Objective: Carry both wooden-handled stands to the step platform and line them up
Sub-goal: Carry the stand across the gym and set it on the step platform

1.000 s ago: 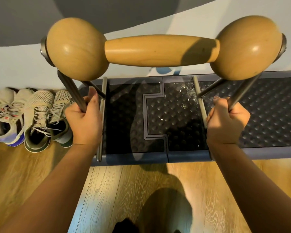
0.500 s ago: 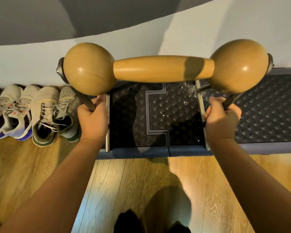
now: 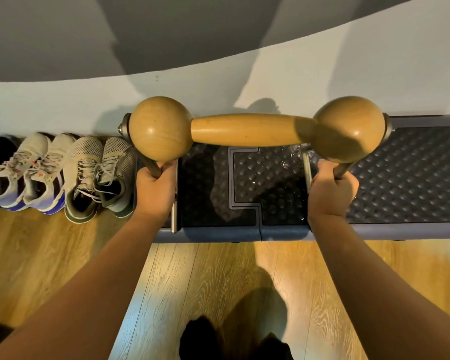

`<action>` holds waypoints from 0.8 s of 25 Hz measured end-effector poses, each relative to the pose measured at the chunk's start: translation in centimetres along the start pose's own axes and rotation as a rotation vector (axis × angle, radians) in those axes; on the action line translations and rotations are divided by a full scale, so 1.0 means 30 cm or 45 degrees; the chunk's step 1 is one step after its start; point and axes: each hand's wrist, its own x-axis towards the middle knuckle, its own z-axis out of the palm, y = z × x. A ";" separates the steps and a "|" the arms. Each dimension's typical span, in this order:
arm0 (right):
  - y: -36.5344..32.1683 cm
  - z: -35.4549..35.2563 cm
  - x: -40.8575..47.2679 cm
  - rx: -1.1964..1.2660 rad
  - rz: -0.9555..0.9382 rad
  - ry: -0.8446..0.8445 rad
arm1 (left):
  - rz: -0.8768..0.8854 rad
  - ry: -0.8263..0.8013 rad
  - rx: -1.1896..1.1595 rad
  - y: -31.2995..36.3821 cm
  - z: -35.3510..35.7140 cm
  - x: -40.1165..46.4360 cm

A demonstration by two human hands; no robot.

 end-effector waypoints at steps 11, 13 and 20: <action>0.016 -0.071 -0.012 -0.409 0.094 -0.213 | -0.148 -0.079 0.238 0.009 -0.039 -0.014; 0.019 -0.086 -0.033 -0.488 0.157 -0.232 | -0.203 -0.115 0.298 0.002 -0.053 -0.045; -0.137 -0.145 -0.203 -0.722 1.109 -0.704 | -0.505 -0.201 0.537 0.149 -0.151 -0.276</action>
